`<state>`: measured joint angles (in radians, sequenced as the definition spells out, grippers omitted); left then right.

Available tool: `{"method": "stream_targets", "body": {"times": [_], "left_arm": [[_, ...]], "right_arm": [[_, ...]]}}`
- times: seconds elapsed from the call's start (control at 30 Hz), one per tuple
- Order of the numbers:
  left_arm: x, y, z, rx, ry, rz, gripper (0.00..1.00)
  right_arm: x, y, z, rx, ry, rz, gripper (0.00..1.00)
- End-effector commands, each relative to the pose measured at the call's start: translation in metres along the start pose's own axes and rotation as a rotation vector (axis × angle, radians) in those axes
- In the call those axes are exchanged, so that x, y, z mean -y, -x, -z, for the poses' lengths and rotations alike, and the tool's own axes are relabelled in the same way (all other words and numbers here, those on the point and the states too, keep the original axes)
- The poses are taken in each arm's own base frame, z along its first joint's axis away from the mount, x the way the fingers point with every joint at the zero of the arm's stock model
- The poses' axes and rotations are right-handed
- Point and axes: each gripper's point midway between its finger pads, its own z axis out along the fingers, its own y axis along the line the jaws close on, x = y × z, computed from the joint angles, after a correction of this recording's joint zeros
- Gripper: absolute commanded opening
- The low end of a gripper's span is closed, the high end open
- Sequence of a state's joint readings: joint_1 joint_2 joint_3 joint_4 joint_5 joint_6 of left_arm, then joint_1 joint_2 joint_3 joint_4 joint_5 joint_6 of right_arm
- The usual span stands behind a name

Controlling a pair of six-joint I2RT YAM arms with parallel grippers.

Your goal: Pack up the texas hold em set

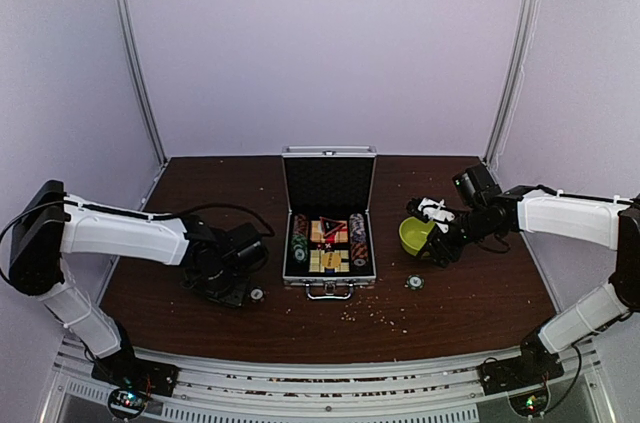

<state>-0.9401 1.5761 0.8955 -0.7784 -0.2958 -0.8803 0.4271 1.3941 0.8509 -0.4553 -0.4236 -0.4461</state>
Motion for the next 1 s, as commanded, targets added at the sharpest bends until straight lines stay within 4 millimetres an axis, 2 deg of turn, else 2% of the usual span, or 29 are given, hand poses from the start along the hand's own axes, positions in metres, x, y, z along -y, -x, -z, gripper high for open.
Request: {"method": "stream_targets", "body": {"times": [0.0, 0.1, 0.33, 0.8, 0.97], "left_arm": [[-0.002, 0.008, 0.000, 0.049, -0.002, 0.086, 0.40], [-0.003, 0.010, -0.002, 0.062, -0.002, 0.105, 0.45], [0.001, 0.015, -0.008, 0.092, -0.025, 0.134, 0.43], [-0.011, 0.009, -0.019, 0.146, -0.013, 0.241, 0.39], [-0.010, 0.010, -0.023, 0.165, -0.025, 0.250, 0.38]], "right_arm": [[-0.001, 0.004, -0.002, 0.001, 0.011, 0.011, 0.69], [-0.002, 0.003, -0.003, -0.003, 0.016, 0.012, 0.69], [-0.002, 0.004, -0.002, -0.001, 0.015, 0.014, 0.69], [-0.003, 0.001, -0.004, -0.009, 0.024, 0.010, 0.69], [-0.004, 0.001, -0.005, -0.012, 0.025, 0.012, 0.69]]}}
